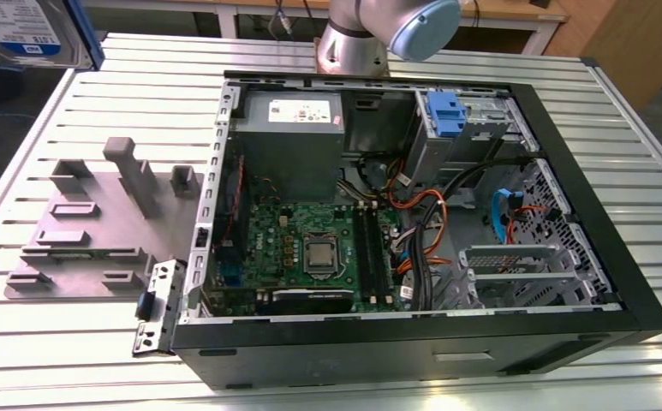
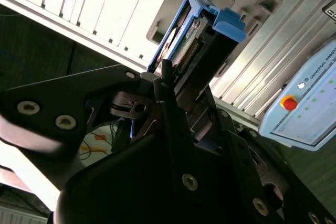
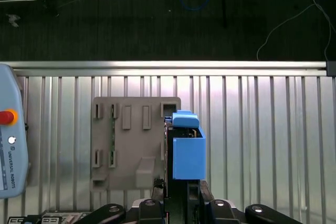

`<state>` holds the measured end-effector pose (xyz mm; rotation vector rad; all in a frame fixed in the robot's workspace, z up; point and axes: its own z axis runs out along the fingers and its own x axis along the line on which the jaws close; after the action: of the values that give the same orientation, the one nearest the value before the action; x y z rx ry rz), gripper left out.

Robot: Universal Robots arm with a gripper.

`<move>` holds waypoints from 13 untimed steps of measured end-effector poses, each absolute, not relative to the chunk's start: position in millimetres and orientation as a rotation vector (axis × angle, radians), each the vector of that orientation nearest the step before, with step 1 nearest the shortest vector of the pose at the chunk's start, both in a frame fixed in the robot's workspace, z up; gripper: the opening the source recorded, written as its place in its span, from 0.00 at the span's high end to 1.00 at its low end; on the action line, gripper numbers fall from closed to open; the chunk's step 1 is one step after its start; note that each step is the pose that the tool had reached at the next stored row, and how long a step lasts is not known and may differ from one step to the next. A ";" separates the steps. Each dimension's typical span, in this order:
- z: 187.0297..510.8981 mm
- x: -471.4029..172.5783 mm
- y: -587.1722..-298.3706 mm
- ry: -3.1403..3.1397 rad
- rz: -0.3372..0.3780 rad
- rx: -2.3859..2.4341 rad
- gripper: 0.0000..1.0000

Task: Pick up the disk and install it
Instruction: 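Pick up the disk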

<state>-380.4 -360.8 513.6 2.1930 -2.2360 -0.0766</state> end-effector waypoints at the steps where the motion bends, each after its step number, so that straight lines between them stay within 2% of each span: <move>1: 513.7 -379.9 -360.8 -2.236 -0.077 2.193 0.65; 13: 513.6 -376.7 -360.8 -2.236 -0.077 2.193 0.65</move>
<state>-376.7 -360.8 513.6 2.1930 -2.2360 -0.0765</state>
